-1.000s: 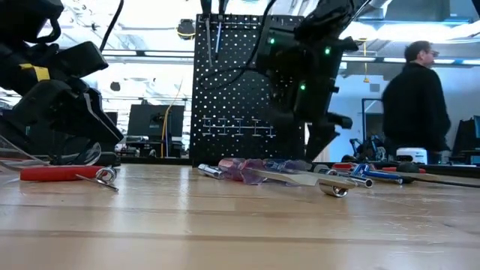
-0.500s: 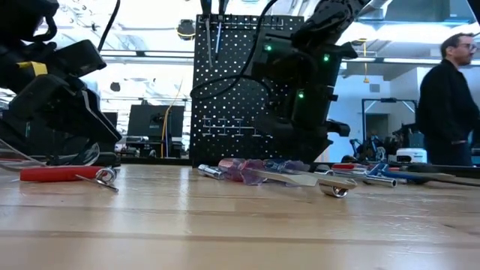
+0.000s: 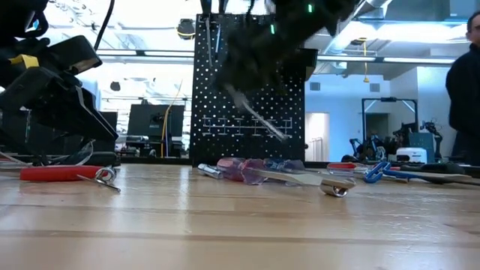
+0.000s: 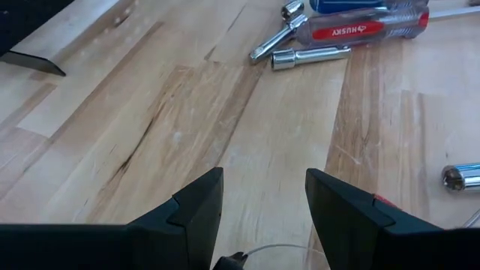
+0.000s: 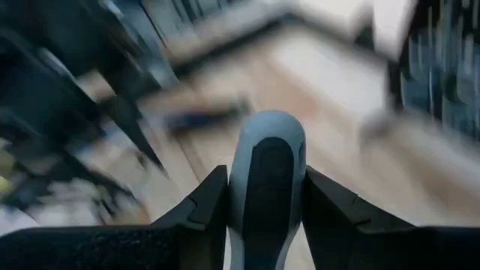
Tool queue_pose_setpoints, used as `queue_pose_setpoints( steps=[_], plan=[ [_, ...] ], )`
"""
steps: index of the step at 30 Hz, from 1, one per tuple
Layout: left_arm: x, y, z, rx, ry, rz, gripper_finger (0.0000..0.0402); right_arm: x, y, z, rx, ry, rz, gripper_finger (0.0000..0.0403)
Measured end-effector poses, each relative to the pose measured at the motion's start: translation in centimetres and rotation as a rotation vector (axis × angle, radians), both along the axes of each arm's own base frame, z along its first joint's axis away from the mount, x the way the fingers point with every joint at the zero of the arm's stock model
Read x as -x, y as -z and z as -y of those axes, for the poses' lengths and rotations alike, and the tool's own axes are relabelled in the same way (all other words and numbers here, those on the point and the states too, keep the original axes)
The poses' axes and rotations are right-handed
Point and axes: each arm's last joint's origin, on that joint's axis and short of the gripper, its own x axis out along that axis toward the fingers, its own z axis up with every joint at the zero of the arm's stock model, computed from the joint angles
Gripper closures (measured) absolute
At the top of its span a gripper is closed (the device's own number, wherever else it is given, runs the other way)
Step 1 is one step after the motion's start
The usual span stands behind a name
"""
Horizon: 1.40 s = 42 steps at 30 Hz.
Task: Hang tools onto peg board
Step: Hang the gray screwdriver on the pegboard
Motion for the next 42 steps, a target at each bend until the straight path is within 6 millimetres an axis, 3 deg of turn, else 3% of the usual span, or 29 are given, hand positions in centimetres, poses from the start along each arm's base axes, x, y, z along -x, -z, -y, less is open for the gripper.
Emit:
queue_pose_setpoints(
  steps=[8, 12, 15, 23, 28, 37, 42],
  plan=[
    [0.0, 0.0, 0.0, 0.006, -0.005, 0.007, 0.0217, 0.2, -13.2, 1.4, 0.299, -0.036, 0.315, 0.027],
    [0.0, 0.0, 0.0, 0.004, -0.007, 0.007, 0.0217, 0.6, -17.5, 3.4, 0.432, 0.021, 0.381, 0.027],
    [0.0, 0.0, 0.0, 0.002, -0.007, 0.005, 0.0217, 1.3, -19.5, 5.3, 0.493, 0.086, 0.458, 0.027],
    [0.0, 0.0, 0.0, 0.001, -0.007, 0.003, 0.0217, 2.7, -21.1, 9.7, 0.566, 0.244, 0.619, 0.027],
    [0.0, 0.0, 0.0, 0.002, -0.006, 0.004, 0.0217, 2.0, -20.4, 11.1, 0.586, 0.282, 0.662, 0.027],
    [0.0, 0.0, 0.0, 0.001, -0.007, 0.004, 0.0217, 1.5, -19.4, 13.4, 0.622, 0.338, 0.699, 0.027],
    [0.0, 0.0, 0.0, -0.001, -0.008, 0.001, 0.0217, 0.9, -19.0, 12.6, 0.606, 0.286, 0.65, 0.027]
  ],
)
